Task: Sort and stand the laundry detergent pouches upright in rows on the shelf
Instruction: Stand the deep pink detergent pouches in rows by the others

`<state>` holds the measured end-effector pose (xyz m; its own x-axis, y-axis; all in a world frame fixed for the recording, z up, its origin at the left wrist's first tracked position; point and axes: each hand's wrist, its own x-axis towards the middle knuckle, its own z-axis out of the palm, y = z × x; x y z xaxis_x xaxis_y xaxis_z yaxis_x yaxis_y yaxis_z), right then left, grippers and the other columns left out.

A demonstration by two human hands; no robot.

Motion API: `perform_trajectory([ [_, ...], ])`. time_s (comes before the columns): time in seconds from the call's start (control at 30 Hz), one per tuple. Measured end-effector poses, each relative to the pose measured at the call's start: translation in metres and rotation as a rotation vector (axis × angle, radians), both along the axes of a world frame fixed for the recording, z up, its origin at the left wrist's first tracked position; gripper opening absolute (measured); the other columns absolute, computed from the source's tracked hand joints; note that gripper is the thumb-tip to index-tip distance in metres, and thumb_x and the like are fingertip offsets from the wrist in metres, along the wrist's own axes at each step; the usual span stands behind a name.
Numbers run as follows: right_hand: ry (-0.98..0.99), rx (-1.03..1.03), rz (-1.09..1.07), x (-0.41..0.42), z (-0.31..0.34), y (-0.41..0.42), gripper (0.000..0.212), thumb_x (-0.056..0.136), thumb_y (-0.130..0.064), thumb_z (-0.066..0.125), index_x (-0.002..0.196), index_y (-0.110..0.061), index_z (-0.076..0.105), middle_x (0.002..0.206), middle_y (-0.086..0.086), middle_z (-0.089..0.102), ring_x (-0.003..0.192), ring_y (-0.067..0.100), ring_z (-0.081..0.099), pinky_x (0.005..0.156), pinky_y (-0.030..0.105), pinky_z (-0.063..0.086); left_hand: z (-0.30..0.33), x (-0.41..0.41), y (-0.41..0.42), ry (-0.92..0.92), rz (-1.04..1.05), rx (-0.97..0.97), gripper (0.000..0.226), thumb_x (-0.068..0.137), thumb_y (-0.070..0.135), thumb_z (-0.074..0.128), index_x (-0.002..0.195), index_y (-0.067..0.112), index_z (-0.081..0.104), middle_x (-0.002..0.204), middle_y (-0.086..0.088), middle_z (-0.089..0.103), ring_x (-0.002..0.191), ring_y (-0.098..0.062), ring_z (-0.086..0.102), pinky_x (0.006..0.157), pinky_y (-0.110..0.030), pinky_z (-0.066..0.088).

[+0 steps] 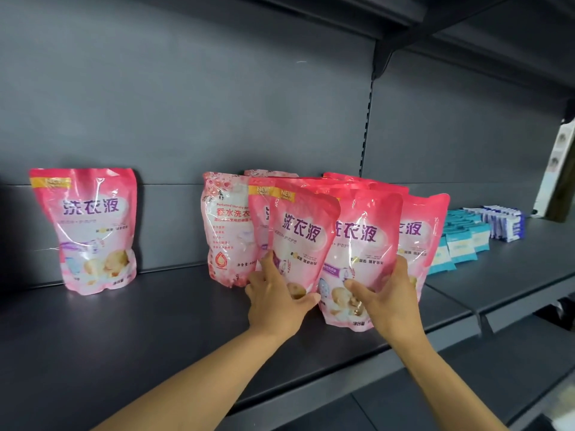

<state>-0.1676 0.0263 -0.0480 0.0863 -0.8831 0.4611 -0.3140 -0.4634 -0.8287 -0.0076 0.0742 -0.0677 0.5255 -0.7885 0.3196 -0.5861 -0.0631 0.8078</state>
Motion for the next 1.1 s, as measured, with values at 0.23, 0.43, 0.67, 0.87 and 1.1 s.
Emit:
perform_trajectory([
  [0.23,0.123,-0.45,-0.251,0.023,0.02,0.045,0.089,0.074,-0.008,0.077,0.144,-0.007,0.022,0.147,0.012,0.024,0.136,0.017,0.02,0.111,0.014,0.012,0.024,0.056,0.029,-0.083,-0.062,-0.122,0.096,0.074,0.041,0.075,0.145,0.022,0.015,0.138,-0.001,0.026,0.133,-0.018,0.018,0.107,-0.031,0.024],
  [0.43,0.22,-0.622,-0.107,0.072,0.047,0.061,0.072,0.072,0.006,0.073,0.134,-0.012,0.041,0.135,0.005,0.038,0.123,0.007,0.033,0.103,0.0,0.016,0.055,0.132,-0.004,0.088,0.136,-0.216,0.089,0.08,0.035,0.072,0.147,0.017,0.017,0.146,-0.003,0.033,0.137,-0.025,0.026,0.11,-0.044,0.028],
  [0.67,0.293,-0.587,-0.03,0.118,0.05,0.051,0.065,0.075,0.003,0.069,0.133,-0.017,0.046,0.125,-0.009,0.041,0.112,-0.001,0.037,0.094,-0.005,0.016,0.074,0.16,-0.035,0.614,-0.089,-0.307,0.013,0.09,0.015,0.062,0.103,0.012,0.063,0.093,-0.003,0.07,0.071,-0.009,0.066,0.055,-0.022,0.051],
  [0.87,0.359,-0.436,-0.029,0.142,0.049,0.039,0.058,0.081,-0.009,0.068,0.134,-0.015,0.044,0.132,0.001,0.045,0.122,0.016,0.045,0.094,0.007,0.022,0.069,0.167,-0.004,0.611,-0.077,-0.403,0.011,0.093,0.013,0.058,0.085,0.016,0.064,0.084,0.0,0.071,0.072,-0.012,0.069,0.063,-0.027,0.056],
  [1.1,0.391,-0.452,0.047,0.171,0.076,0.03,0.044,0.085,-0.014,0.066,0.126,-0.008,0.052,0.125,0.006,0.056,0.117,0.021,0.051,0.097,0.023,0.037,0.07,0.187,0.061,0.69,0.015,-0.495,0.014,0.094,0.018,0.057,0.08,0.019,0.061,0.087,-0.002,0.073,0.08,-0.018,0.071,0.073,-0.038,0.058],
])
